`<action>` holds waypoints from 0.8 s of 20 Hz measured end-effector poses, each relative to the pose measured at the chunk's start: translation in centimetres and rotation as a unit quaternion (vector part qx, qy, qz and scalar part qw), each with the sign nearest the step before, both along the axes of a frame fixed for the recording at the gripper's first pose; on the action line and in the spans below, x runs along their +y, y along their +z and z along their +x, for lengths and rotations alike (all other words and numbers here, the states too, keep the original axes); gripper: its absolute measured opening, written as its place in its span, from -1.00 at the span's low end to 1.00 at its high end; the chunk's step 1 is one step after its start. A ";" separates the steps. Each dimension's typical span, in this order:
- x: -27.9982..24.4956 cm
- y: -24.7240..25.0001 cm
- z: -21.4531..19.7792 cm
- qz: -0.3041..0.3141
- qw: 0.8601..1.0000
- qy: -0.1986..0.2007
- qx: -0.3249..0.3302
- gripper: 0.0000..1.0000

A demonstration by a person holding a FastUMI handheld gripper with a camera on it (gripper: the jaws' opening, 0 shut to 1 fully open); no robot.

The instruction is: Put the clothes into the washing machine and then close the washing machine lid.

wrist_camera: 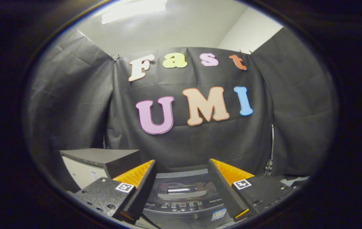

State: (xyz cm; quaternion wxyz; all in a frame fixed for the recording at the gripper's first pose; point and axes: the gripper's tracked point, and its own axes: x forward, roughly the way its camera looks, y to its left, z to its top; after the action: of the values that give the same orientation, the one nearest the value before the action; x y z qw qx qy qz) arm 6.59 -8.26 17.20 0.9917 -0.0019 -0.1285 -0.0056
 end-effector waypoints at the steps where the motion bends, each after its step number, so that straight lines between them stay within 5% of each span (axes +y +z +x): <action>1: -0.4 -0.5 -0.4 -0.011 1.000 -0.005 0.000 0.95; 16: 2.3 -1.0 -5.1 -0.002 0.999 0.051 0.001 0.94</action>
State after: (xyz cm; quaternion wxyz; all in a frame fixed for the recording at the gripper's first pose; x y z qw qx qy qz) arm 1.53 -5.92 16.23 0.9908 0.0024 -0.1273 0.0452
